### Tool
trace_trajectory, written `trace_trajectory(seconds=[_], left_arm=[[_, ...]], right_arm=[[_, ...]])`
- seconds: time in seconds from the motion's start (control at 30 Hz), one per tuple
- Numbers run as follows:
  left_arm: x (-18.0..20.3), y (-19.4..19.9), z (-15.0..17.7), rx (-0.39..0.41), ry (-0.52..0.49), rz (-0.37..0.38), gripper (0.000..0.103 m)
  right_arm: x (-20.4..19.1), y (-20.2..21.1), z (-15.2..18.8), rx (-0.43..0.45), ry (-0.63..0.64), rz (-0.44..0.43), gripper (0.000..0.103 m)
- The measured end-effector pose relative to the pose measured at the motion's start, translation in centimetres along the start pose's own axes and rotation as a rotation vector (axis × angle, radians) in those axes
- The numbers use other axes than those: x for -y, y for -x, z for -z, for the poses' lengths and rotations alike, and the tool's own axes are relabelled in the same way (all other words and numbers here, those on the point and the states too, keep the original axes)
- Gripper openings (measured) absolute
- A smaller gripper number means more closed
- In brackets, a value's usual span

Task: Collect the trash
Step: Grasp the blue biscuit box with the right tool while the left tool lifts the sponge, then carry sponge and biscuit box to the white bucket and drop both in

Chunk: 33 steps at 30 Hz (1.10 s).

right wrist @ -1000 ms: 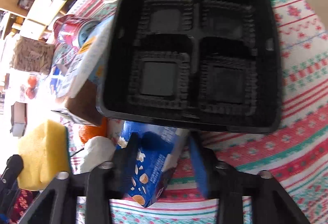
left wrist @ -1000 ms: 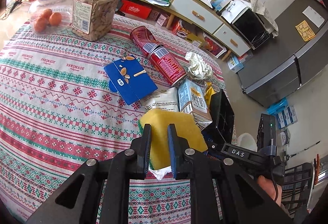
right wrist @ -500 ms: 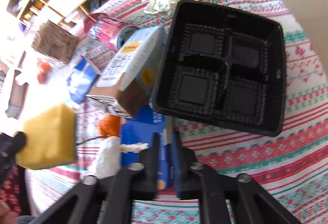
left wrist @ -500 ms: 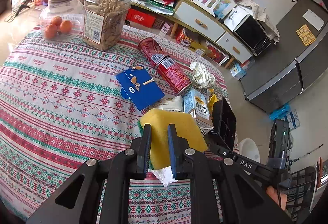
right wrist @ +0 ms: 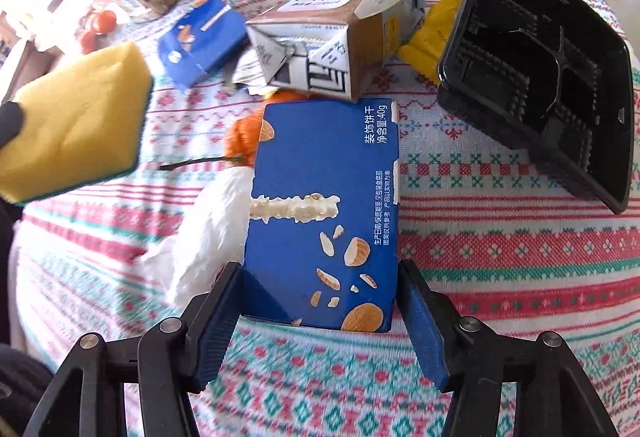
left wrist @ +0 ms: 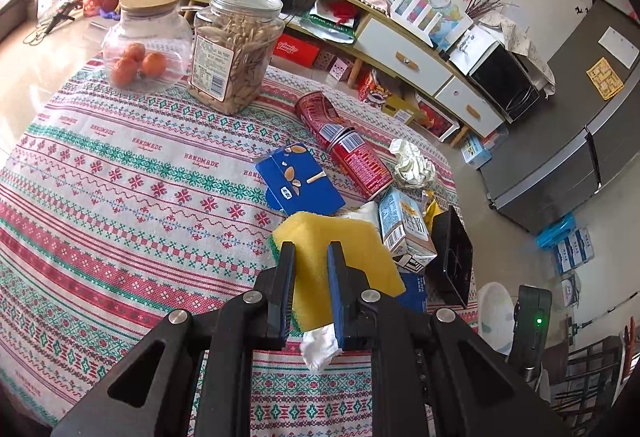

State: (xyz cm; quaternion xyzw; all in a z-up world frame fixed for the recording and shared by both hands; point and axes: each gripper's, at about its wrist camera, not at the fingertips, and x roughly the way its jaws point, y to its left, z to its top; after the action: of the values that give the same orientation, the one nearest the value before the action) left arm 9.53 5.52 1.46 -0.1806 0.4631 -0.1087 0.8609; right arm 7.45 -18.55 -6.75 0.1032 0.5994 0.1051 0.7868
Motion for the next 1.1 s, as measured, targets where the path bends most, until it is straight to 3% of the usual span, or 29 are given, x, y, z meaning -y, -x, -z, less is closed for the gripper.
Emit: trace_trajectory(seconds=[0.13,0.23,0.37,0.5,0.63,0.83,1.0,1.1], left_arm=[[0.4,0.4,0.1,0.004,-0.008,0.006,0.016],[1.1,0.8,0.1,0.01,-0.018,0.016,0.016],[2.6,1.5,0.4,0.035,-0.052,0.021,0.016],[5.3,1.7,1.4,0.046,-0.115,0.057,0.016],[10.1,1.4,3.0,0.034,-0.2,0.117,0.016],[20.1,-1.3,6.7,-0.033,-0.361,0.19,0.016],[28.0,-5.5,10.1,-0.107,-0.441,0.261,0.017],[31.5,-8.5,12.2,-0.154,-0.483,0.26,0.017]], right_arm=[[0.6,0.8,0.0,-0.013,-0.004,-0.016,0.066],[0.8,2.0,0.3,-0.036,0.007,-0.13,0.066],[0.9,6.0,0.7,0.069,0.048,-0.165,0.066],[3.7,9.6,0.4,0.163,-0.011,-0.189,0.066],[8.1,13.4,1.2,0.244,-0.109,-0.122,0.066],[17.0,18.0,3.0,0.315,-0.319,-0.039,0.067],[23.6,19.5,5.2,0.32,-0.51,-0.034,0.067],[25.7,19.6,6.4,0.302,-0.575,-0.025,0.067]])
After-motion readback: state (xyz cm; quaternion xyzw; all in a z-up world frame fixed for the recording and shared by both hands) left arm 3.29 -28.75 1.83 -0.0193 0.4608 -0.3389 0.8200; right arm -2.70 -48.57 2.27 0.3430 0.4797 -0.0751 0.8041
